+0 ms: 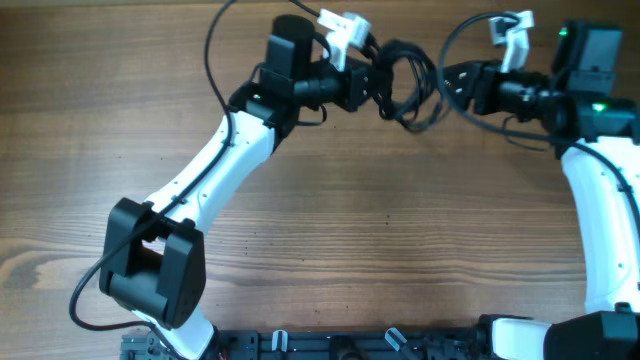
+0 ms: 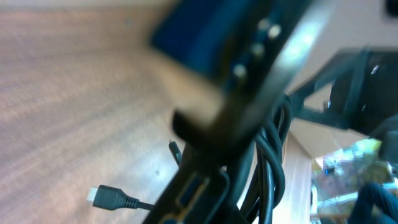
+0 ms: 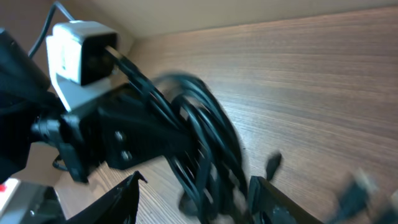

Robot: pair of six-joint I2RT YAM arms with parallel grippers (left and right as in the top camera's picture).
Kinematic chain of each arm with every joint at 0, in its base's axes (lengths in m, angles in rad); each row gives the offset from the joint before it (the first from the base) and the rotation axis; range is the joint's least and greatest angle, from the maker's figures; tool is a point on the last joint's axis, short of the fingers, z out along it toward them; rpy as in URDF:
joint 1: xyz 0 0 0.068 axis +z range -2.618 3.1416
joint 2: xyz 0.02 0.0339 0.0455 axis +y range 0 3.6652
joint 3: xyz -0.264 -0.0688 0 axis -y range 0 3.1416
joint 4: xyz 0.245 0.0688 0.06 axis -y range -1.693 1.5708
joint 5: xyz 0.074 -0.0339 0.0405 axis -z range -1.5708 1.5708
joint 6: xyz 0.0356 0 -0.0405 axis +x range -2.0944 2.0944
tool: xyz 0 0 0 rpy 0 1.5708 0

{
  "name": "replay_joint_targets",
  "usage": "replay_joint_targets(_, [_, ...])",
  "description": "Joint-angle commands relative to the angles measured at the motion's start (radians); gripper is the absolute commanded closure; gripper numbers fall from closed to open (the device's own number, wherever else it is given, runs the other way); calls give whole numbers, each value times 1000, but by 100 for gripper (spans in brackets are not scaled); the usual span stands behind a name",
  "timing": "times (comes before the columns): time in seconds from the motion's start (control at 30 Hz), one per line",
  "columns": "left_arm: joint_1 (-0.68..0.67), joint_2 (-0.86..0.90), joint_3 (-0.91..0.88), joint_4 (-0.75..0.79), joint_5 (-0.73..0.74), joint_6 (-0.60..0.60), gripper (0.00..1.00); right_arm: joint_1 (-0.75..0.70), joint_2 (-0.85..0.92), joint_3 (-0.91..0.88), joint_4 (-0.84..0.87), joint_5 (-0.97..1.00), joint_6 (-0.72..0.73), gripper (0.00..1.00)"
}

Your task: Untangle cables

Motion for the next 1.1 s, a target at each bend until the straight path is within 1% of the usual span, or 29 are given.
replay_joint_targets(0.0, [-8, -48, 28, -64, 27, 78, 96, 69, 1, -1, 3, 122, -90, 39])
replay_joint_targets(0.2, [-6, -48, 28, -129, 27, 77, 96, 122, 3, -15, -45, 275, -87, 39])
replay_joint_targets(0.37, [-6, -48, 28, -135, 27, 66, 96, 130, 7, -51, -54, 301, -82, 39])
replay_joint_targets(0.47, [-6, -48, 28, -139, 27, 48, 96, 136, 37, -52, -70, 348, -70, 40])
replay_joint_targets(0.57, [-6, -48, 28, -142, 27, 47, 96, 137, 69, -52, -73, 348, -56, 40])
replay_joint_targets(0.63, [-6, -48, 28, -146, 27, 45, 96, 137, 89, -52, -69, 348, -46, 45])
replay_joint_targets(0.7, [-7, -48, 28, -158, 27, 40, 96, 137, 108, -52, -45, 348, 5, 58])
replay_joint_targets(0.77, [-7, -48, 28, -166, 27, 41, 96, 137, 108, -52, -18, 348, 49, 75])
replay_joint_targets(0.8, [-7, -48, 28, -170, 27, 41, 95, 137, 108, -52, -9, 348, 61, 81])
replay_joint_targets(0.83, [-7, -48, 28, -173, 27, 41, 91, 137, 108, -52, 3, 348, 82, 90])
replay_joint_targets(0.87, [-6, -48, 28, -173, 26, 41, 78, 137, 108, -52, 12, 348, 100, 95])
replay_joint_targets(0.9, [-5, -48, 28, -173, 24, 41, 70, 137, 108, -52, 18, 342, 102, 95])
replay_joint_targets(0.93, [-4, -48, 28, -173, 14, 41, 59, 137, 108, -52, 23, 332, 102, 96])
replay_joint_targets(1.0, [-1, -48, 28, -176, -19, 41, 49, 137, 108, -52, 24, 317, 106, 96])
replay_joint_targets(1.07, [-1, -48, 28, -185, -74, 41, 47, 135, 108, -52, 25, 317, 127, 96])
